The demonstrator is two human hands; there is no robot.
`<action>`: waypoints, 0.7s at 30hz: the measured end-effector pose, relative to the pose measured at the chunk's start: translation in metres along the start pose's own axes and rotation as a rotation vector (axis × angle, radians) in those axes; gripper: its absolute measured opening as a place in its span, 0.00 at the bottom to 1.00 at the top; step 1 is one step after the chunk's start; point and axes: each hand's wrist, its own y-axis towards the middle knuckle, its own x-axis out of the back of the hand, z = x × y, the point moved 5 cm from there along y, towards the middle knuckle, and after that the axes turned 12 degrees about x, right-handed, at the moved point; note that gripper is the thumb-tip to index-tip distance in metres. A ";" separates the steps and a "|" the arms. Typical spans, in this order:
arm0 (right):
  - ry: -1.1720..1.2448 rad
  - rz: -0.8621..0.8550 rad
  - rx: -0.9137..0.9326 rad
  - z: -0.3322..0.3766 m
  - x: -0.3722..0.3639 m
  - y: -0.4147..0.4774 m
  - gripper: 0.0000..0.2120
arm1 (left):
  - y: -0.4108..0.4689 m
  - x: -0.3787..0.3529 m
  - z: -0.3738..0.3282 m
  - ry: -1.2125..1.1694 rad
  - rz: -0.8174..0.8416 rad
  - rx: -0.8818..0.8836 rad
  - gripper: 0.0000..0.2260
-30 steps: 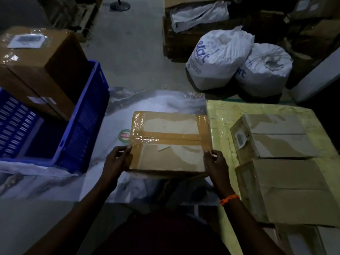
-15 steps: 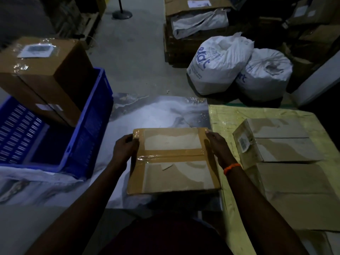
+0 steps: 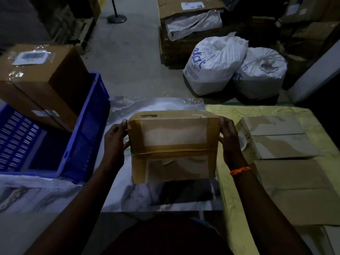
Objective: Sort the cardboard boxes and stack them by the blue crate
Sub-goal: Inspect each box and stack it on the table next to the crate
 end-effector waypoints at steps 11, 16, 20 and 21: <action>0.002 -0.084 -0.024 -0.018 0.028 -0.067 0.25 | -0.039 0.040 0.049 -0.058 -0.003 0.018 0.13; -0.114 -0.042 -0.012 -0.018 0.025 -0.078 0.19 | -0.041 0.046 0.053 0.037 0.001 0.004 0.10; -0.447 -0.045 0.228 0.011 0.012 -0.081 0.18 | -0.048 0.039 0.027 0.413 -0.117 -0.298 0.07; -0.526 -0.016 0.346 0.023 0.001 -0.082 0.18 | -0.052 0.031 0.018 0.556 -0.123 -0.439 0.09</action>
